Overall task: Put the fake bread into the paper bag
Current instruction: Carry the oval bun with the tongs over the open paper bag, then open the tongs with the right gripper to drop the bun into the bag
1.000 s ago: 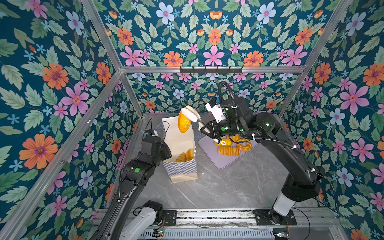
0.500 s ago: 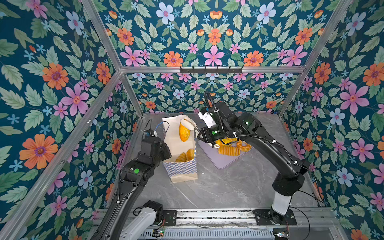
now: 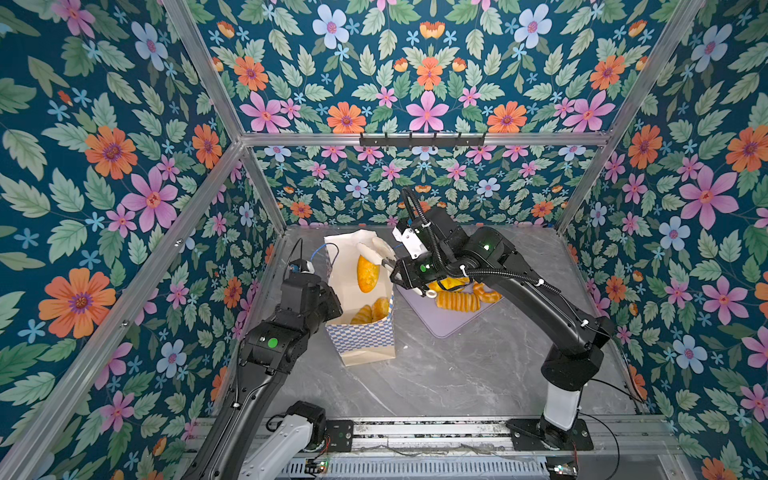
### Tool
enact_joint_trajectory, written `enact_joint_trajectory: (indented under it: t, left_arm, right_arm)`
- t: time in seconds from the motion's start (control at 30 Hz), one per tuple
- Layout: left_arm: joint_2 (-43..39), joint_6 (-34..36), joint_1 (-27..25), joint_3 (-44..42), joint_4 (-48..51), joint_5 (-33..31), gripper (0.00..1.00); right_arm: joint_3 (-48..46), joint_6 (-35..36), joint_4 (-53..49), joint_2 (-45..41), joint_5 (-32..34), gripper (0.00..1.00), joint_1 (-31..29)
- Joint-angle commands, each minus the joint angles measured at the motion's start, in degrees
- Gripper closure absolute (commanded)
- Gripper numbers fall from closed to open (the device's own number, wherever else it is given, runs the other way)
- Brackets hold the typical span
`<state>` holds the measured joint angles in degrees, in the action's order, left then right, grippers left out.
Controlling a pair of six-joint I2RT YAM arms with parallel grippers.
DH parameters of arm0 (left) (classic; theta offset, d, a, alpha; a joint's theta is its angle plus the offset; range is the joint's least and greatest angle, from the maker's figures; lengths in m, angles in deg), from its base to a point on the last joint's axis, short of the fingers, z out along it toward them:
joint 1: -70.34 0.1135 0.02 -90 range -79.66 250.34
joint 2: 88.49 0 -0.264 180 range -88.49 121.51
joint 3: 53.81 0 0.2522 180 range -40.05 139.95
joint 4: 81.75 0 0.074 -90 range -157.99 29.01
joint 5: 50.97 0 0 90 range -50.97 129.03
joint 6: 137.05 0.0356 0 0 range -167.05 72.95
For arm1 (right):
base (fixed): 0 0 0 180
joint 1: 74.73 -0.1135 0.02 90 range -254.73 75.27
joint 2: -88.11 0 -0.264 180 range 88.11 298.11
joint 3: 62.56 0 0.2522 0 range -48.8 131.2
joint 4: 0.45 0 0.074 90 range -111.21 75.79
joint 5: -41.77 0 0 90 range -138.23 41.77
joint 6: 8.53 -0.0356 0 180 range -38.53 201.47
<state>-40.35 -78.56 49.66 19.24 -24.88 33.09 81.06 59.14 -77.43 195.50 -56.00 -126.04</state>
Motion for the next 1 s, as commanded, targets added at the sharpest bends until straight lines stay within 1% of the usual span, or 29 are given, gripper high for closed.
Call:
enact_joint_trajectory:
  t: [0.0,0.1,0.47,0.83,0.97]
  left_arm:
    - [0.0,0.0,0.0,0.0,-1.0,0.1,0.87]
    - [0.1,0.0,0.0,0.0,-1.1,0.3,0.88]
    - [0.2,0.0,0.0,-0.1,-1.2,0.4,0.88]
    - [0.2,0.0,0.0,0.0,-1.1,0.6,0.87]
    - [0.1,0.0,0.0,0.0,-1.1,0.4,0.87]
  right_arm:
    - [0.6,0.5,-0.5,-0.1,0.6,0.55,-0.2]
    - [0.6,0.4,-0.5,-0.1,0.7,0.53,-0.2]
    - [1.5,0.2,-0.1,-1.2,1.5,0.54,-0.3]
    - [2.2,1.3,0.0,-4.3,5.9,0.54,0.2]
    - [0.6,1.4,0.2,-6.5,7.0,0.54,1.3]
